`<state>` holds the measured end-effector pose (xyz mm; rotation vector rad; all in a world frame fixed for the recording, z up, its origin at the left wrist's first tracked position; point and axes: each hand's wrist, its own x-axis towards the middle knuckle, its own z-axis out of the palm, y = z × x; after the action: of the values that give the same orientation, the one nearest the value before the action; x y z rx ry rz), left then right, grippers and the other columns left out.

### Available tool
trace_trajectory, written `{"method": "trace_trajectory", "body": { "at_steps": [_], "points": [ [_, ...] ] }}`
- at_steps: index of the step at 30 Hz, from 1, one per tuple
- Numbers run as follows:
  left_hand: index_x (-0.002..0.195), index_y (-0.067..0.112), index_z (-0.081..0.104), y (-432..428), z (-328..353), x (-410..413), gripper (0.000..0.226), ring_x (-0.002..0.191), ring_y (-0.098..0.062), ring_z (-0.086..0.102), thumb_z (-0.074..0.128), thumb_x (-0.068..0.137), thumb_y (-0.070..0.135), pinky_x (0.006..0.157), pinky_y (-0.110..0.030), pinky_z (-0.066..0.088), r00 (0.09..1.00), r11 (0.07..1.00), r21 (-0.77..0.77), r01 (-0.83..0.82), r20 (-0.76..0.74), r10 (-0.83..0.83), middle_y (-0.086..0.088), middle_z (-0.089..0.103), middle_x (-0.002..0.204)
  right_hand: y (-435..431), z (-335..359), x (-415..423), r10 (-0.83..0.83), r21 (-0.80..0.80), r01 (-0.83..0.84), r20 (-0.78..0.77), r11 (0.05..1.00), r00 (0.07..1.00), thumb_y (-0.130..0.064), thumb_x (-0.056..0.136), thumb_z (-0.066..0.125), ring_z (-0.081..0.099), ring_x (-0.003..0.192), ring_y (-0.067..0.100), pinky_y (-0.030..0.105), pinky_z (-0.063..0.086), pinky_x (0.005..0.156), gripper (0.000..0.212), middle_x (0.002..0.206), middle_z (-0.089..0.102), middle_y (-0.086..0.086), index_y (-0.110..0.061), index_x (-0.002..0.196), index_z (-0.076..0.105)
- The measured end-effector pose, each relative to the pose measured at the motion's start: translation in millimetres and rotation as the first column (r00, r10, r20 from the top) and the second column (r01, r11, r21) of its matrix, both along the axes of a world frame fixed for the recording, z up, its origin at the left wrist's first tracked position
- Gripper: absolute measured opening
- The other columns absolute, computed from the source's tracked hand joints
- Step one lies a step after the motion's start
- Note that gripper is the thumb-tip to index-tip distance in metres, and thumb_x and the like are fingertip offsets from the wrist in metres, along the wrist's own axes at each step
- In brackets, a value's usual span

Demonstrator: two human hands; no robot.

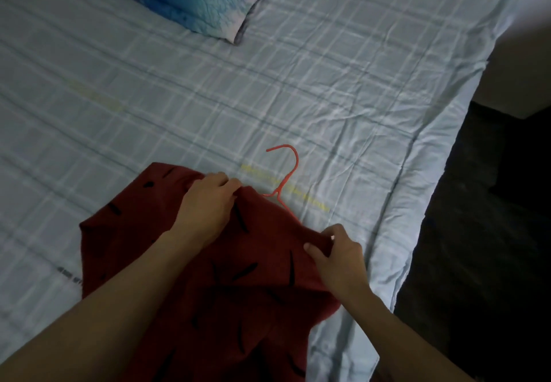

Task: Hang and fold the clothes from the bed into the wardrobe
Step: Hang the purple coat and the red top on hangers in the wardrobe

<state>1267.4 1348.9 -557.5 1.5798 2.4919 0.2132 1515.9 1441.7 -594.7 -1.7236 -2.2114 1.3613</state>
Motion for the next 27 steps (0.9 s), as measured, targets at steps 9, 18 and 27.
{"method": "trace_trajectory", "body": {
  "at_steps": [9, 18, 27],
  "points": [
    [0.105, 0.002, 0.067, -17, 113, -3, 0.022, 0.086, -0.033, 0.059, 0.059, 0.087, 0.009, 0.076, -0.047, 0.049, 0.993, 0.919, 0.379, -0.106, -0.002, 0.115, -0.013, 0.064, 0.094, 33, 95, -16, -0.039, 0.145, 0.076, -0.246, 0.987, 0.969, -0.045, 0.070, 0.085, 0.055, 0.060, 0.005, 0.014, 0.039, 0.056, 0.037, 0.058, 0.058, -0.006, -0.020, 0.062, 0.059],
    [0.107, 0.000, 0.068, -49, 247, 8, 0.019, 0.087, -0.032, 0.059, 0.064, 0.089, 0.002, 0.080, -0.048, 0.050, 0.972, 0.826, 0.541, -0.159, -0.060, 0.226, -0.013, 0.063, 0.096, 43, 225, -35, 0.107, 0.312, 0.044, -0.450, 0.949, 0.886, -0.042, 0.066, 0.088, 0.057, 0.062, 0.007, 0.016, 0.041, 0.059, 0.033, 0.061, 0.060, -0.008, -0.023, 0.063, 0.061],
    [0.104, 0.002, 0.069, -81, 371, 34, 0.019, 0.086, -0.026, 0.060, 0.069, 0.086, -0.004, 0.081, -0.030, 0.046, 0.942, 0.668, 0.731, -0.138, -0.112, 0.317, -0.010, 0.063, 0.092, 53, 371, -45, 0.370, 0.589, 0.010, -0.522, 0.808, 0.769, -0.037, 0.072, 0.085, 0.056, 0.067, 0.012, 0.034, 0.046, 0.066, 0.030, 0.066, 0.059, -0.005, -0.018, 0.065, 0.063]
  ]
}}
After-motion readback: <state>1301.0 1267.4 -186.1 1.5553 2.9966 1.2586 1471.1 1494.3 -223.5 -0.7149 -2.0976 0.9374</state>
